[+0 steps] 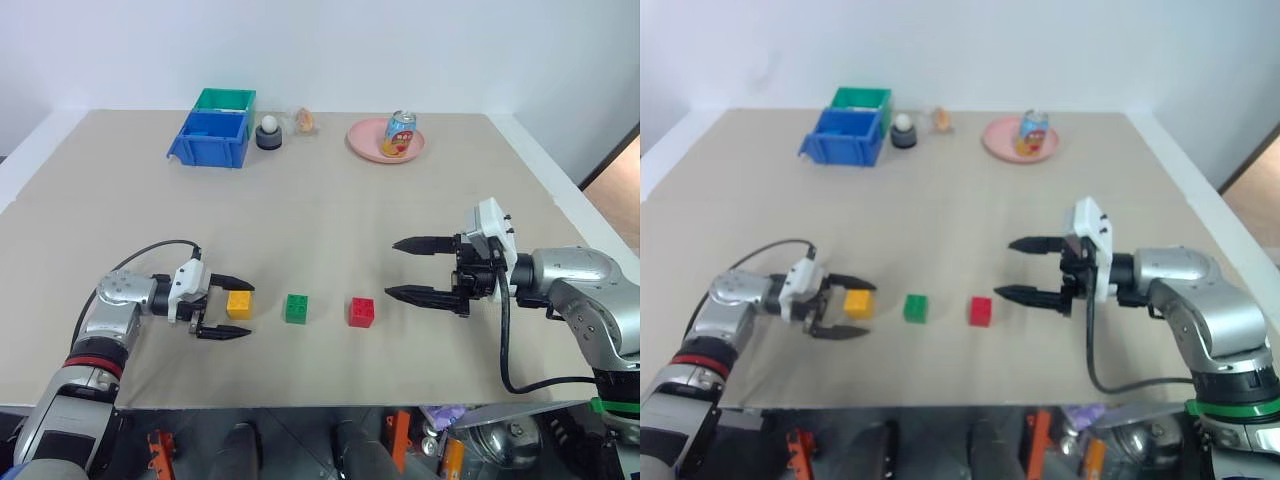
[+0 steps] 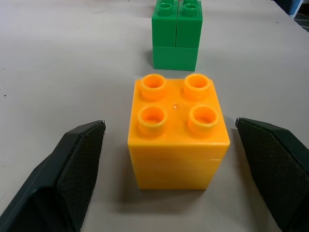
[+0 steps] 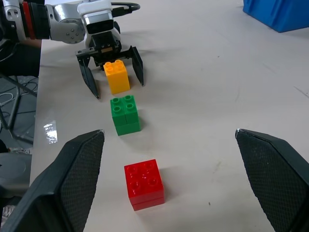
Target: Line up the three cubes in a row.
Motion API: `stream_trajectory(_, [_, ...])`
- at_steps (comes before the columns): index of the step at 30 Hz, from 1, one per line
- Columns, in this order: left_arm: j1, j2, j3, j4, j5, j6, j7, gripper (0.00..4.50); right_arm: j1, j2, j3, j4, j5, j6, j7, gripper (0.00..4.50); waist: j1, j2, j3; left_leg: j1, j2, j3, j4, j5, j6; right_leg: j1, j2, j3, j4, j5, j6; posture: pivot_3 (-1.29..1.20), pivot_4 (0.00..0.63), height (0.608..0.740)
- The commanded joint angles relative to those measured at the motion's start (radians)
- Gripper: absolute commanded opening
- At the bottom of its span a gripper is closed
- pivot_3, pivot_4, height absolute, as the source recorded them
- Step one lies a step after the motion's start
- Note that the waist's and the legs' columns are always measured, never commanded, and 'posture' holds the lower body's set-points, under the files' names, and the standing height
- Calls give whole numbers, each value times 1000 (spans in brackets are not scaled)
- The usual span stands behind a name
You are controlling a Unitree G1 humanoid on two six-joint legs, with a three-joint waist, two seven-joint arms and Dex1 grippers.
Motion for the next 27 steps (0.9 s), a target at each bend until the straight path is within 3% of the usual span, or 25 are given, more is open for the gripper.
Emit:
stream_trajectory(1, [16, 10, 10, 9, -11, -4, -13, 4492, -30, -8, -16, 0, 4, -13, 9, 4500, 0, 0, 0, 0, 0, 0, 0, 0, 0, 0, 0, 0, 0, 0, 0, 0, 150, 740])
stream_trajectory(10, [22, -8, 45, 45, -34, -45, -13, 4492, -43, -8, -7, 13, -4, -18, 23, 4500, -1, 0, 0, 0, 0, 0, 0, 0, 0, 0, 0, 0, 0, 0, 0, 0, 150, 740])
stream_trajectory(15, [-20, -62, 102, 10, -64, 34, 16, 4492, -41, -12, -12, 11, -3, -16, 31, 4500, 1, 0, 0, 0, 0, 0, 1, 0, 1, 0, 0, 0, 0, 1, 0, 0, 150, 740])
stream_trajectory(21, [-12, -75, 117, -247, -126, 222, 19, 4492, -45, -20, -14, 21, -6, -16, 42, 4500, 1, 0, 0, -2, 0, 0, 2, 1, 1, 0, 0, 0, 0, 1, 1, 0, 150, 740])
stream_trajectory(27, [-9, 11, 152, -494, -212, 440, 26, 4492, -61, -23, -9, 43, -11, -20, 59, 4500, -4, 0, 0, -2, 1, 0, 0, 1, 1, 0, 1, 0, 0, 0, 1, 0, 150, 740])
